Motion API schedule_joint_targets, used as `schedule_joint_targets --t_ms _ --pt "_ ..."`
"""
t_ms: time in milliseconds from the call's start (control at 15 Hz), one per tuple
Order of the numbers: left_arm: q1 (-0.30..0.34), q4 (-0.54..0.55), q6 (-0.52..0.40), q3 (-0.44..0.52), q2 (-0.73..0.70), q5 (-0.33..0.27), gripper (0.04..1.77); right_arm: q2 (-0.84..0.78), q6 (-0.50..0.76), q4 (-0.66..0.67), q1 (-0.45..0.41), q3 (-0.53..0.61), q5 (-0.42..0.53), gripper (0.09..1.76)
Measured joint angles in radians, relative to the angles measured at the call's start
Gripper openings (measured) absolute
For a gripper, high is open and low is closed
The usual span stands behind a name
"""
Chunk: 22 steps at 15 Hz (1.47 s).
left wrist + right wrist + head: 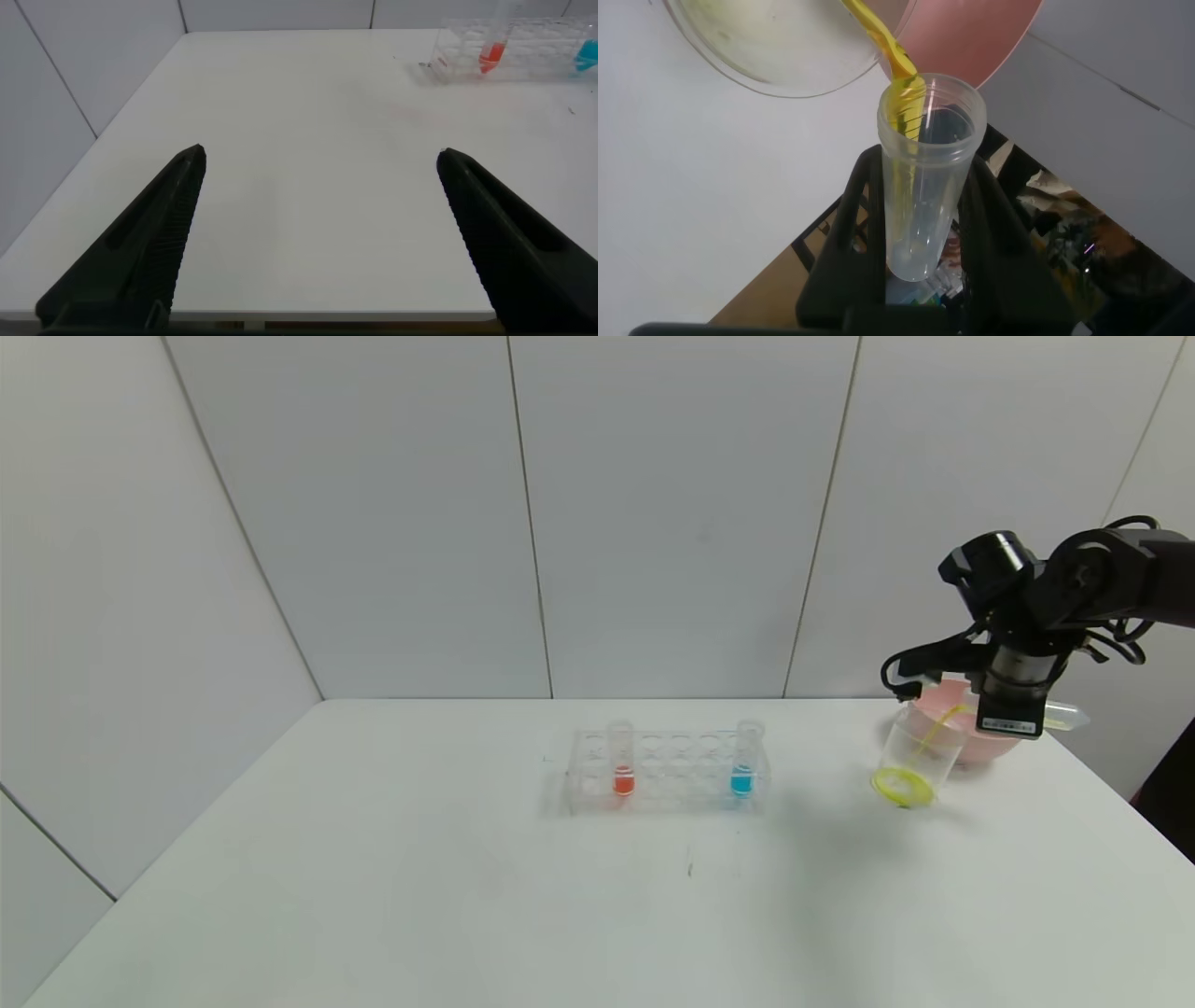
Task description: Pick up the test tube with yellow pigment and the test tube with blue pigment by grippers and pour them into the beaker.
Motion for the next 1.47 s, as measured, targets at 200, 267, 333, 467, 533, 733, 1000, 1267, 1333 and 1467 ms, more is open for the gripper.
schedule_joint_targets --t_ms 200,267,333,467,533,733,1000,1267,1333,1467 --pt "0.0 0.0 0.0 0.0 0.0 0.0 1.76 0.001 -0.027 -0.009 0.011 0.0 -0.001 0.51" --pt "0.0 0.0 0.0 0.0 0.0 0.0 1.76 0.002 -0.042 -0.011 0.013 0.0 -0.001 0.51" --pt "0.0 0.0 0.0 0.0 0.0 0.0 1.76 0.002 -0.057 -0.013 0.013 0.0 -0.001 0.51" --pt "0.0 0.0 0.0 0.0 0.0 0.0 1.76 0.003 -0.081 -0.018 0.014 0.0 -0.021 0.51" --pt "0.0 0.0 0.0 0.0 0.0 0.0 1.76 0.003 -0.099 -0.027 0.015 0.0 -0.04 0.51" --pt "0.0 0.0 0.0 0.0 0.0 0.0 1.76 0.001 -0.134 -0.042 0.015 0.0 -0.052 0.51" --pt "0.0 0.0 0.0 0.0 0.0 0.0 1.76 -0.003 -0.141 -0.041 0.013 0.0 -0.048 0.51" --pt "0.0 0.0 0.0 0.0 0.0 0.0 1.76 -0.02 -0.131 -0.066 -0.024 0.0 0.108 0.51" --pt "0.0 0.0 0.0 0.0 0.0 0.0 1.76 -0.029 -0.131 -0.075 -0.044 0.0 0.171 0.51" --pt "0.0 0.0 0.0 0.0 0.0 0.0 1.76 -0.051 -0.115 -0.113 -0.092 0.0 0.306 0.51"
